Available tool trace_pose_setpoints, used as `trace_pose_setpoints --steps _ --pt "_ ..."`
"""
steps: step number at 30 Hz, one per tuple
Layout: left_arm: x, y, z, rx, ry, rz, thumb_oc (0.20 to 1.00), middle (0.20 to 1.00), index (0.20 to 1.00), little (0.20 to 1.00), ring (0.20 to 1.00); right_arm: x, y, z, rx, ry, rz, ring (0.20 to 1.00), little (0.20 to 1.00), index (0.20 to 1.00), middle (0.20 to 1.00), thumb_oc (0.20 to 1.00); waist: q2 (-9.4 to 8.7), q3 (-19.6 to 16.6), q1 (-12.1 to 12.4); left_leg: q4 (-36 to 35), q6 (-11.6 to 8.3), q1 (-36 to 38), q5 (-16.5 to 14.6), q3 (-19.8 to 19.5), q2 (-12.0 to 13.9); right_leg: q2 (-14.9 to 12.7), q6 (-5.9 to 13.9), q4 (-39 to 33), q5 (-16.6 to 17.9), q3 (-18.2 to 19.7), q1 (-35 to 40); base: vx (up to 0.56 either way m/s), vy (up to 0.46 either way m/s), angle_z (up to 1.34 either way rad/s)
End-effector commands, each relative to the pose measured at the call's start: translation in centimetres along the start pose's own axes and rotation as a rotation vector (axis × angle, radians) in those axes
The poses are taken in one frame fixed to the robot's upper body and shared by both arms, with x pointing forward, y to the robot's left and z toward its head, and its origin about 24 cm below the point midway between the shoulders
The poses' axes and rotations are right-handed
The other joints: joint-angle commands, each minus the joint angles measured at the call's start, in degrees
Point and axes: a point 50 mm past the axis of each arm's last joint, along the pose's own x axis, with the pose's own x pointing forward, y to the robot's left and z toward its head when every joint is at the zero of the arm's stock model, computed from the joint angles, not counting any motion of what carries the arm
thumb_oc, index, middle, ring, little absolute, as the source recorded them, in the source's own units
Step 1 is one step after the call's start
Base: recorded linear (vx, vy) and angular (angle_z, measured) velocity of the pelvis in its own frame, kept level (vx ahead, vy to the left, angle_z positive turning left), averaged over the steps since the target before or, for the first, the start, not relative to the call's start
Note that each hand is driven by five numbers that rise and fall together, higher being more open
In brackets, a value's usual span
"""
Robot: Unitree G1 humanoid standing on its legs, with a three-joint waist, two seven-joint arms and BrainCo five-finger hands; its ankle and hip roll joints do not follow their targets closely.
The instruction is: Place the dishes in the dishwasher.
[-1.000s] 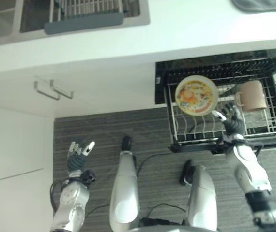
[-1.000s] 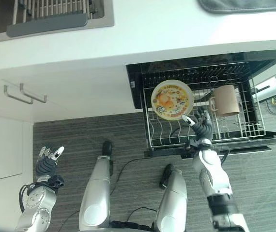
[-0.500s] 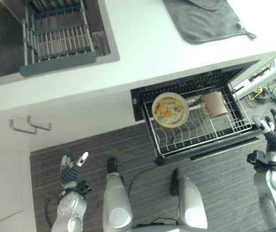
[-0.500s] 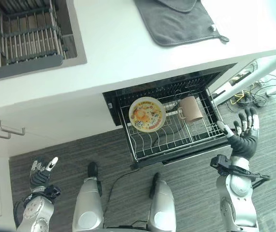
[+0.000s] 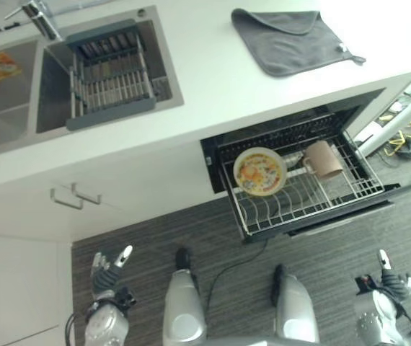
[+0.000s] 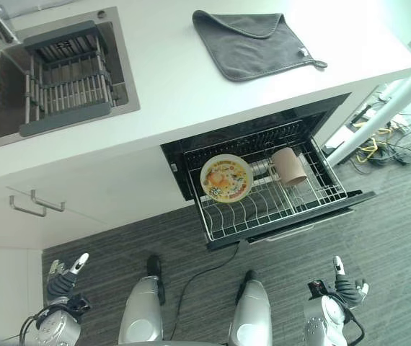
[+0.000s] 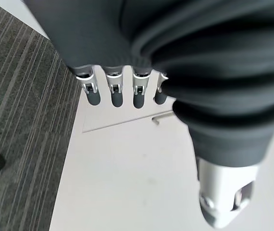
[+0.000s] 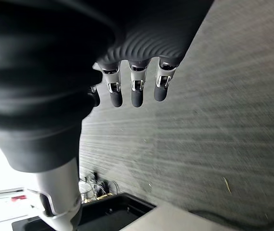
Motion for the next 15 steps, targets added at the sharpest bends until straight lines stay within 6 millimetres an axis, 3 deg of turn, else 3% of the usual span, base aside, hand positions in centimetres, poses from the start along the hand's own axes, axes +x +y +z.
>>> trace_pose_setpoints --steps 1,2,5,11,15 --pt "1.1 0.4 3.0 0.008 -0.126 -0.010 1.000 1.000 1.000 1.000 1.000 0.2 0.3 0.9 0.215 0.048 0.012 1.000 1.000 1.000 1.000 1.000 -0.39 1.77 0.99 6.92 0.76 -0.39 -1.58 -2.92 -0.46 -1.28 -1.90 -3.62 5.56 -3.24 3.07 -0.04 0.024 0.07" --pt "1.2 0.2 3.0 0.007 -0.123 -0.011 1.000 1.000 1.000 1.000 1.000 0.4 0.5 0.4 0.262 0.095 0.002 0.200 0.200 0.200 0.200 0.200 0.04 1.72 1.34 6.77 0.70 -0.69 -1.45 -3.11 -0.78 -1.55 -1.94 -3.39 5.58 -3.41 2.66 -0.05 0.031 0.06" --pt "1.2 -0.2 2.6 0.005 -0.114 -0.014 1.000 1.000 1.000 1.000 1.000 0.6 1.0 -0.6 0.355 0.189 -0.027 0.200 0.200 0.200 0.200 0.200 0.80 1.70 1.76 6.71 0.78 -1.28 -1.39 -3.53 -1.38 -2.00 -2.02 -2.53 5.59 -3.36 1.60 -0.04 0.044 0.11" --pt "1.1 -0.9 1.8 0.017 -0.091 -0.040 1.000 1.000 1.000 1.000 1.000 0.1 0.8 -5.1 0.685 0.563 -0.034 0.200 0.200 0.200 0.200 0.200 1.57 0.93 2.58 6.24 1.04 -1.16 -1.22 -3.80 -2.01 -2.45 -2.09 -1.25 5.32 -3.32 0.71 -0.01 0.030 0.10" --pt "1.0 -1.3 1.4 0.030 -0.070 -0.063 1.000 1.000 1.000 1.000 1.000 -0.1 1.7 -5.8 0.818 0.699 0.002 0.200 0.200 0.200 0.200 0.200 1.96 0.54 3.09 6.15 1.13 -1.10 -1.21 -4.02 -2.16 -2.48 -2.10 -0.92 5.27 -3.28 0.43 -0.01 0.006 0.07"
